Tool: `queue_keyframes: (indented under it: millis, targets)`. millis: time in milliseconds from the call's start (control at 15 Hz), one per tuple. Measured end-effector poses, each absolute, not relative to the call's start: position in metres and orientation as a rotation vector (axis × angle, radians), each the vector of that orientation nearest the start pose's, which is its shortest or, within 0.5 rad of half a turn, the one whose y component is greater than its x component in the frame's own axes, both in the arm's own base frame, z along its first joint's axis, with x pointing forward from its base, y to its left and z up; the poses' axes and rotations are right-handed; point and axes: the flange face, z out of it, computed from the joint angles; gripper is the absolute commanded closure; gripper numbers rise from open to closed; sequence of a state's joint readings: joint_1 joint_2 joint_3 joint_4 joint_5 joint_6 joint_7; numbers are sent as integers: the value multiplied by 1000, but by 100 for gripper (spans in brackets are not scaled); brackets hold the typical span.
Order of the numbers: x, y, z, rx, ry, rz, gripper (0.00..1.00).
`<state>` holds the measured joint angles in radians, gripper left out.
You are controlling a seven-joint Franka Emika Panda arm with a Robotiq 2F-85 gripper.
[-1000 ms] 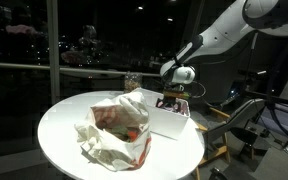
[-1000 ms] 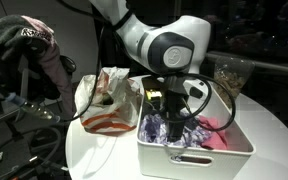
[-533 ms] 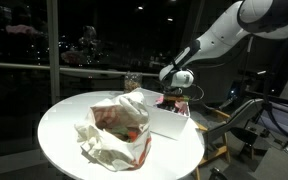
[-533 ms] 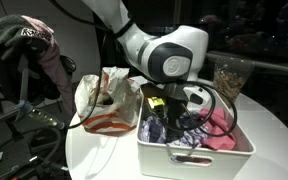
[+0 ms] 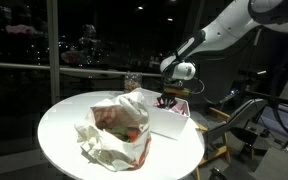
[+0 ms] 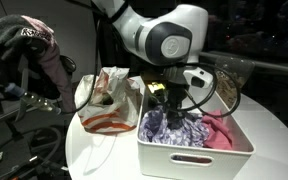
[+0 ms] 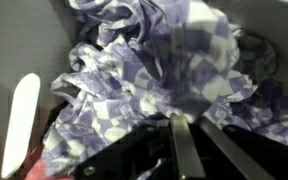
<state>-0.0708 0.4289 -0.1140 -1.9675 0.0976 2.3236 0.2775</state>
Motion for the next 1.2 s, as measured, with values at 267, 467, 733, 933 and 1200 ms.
queue_keyframes:
  millis: [267, 467, 733, 933, 1200]
  targets:
    - [594, -99, 335, -2993, 779, -92, 99]
    - [583, -94, 402, -2963, 760, -254, 99]
    - [562, -80, 486, -2909, 710, -497, 99]
    - [541, -57, 548, -2857, 637, -704, 99]
    - [504, -17, 623, -2769, 516, -961, 99]
